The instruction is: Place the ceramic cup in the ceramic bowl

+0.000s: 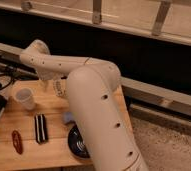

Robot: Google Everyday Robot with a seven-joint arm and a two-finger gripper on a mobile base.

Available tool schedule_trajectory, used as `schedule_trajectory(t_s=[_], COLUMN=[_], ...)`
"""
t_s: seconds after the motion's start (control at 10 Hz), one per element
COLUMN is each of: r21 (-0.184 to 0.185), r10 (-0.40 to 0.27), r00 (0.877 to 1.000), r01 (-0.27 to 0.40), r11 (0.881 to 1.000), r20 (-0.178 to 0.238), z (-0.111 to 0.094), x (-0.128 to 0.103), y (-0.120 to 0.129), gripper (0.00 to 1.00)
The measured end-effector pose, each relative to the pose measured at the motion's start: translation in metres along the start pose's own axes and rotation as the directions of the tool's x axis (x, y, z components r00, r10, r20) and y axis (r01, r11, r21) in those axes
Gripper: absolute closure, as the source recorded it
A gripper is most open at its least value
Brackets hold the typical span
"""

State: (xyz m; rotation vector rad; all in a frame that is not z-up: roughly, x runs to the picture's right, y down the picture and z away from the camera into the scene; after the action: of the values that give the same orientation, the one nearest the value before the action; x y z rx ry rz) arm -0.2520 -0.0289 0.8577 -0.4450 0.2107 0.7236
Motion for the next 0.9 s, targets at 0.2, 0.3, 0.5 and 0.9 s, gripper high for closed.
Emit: schedule_trajectory(t_s=[0.2,0.3,0.5,0.9], r21=[0.001,-0.003,-0.049,-0.135], r10=[-0.004,-0.002,0.007,0.062], r00=[1.000,1.000,0.999,0.997], r01=[0.004,0.001,-0.009,-0.066], r11=[1.000,1.000,0.999,0.989], r20=[-0.010,-0.021,-0.035,-0.038], z=[0.001,0.002,0.000,-0.021], x=[0.000,0.003,0.011,0.023], y=[0.001,-0.001,0.021,0.079], gripper=[0.20,0.20,0.20,0.20])
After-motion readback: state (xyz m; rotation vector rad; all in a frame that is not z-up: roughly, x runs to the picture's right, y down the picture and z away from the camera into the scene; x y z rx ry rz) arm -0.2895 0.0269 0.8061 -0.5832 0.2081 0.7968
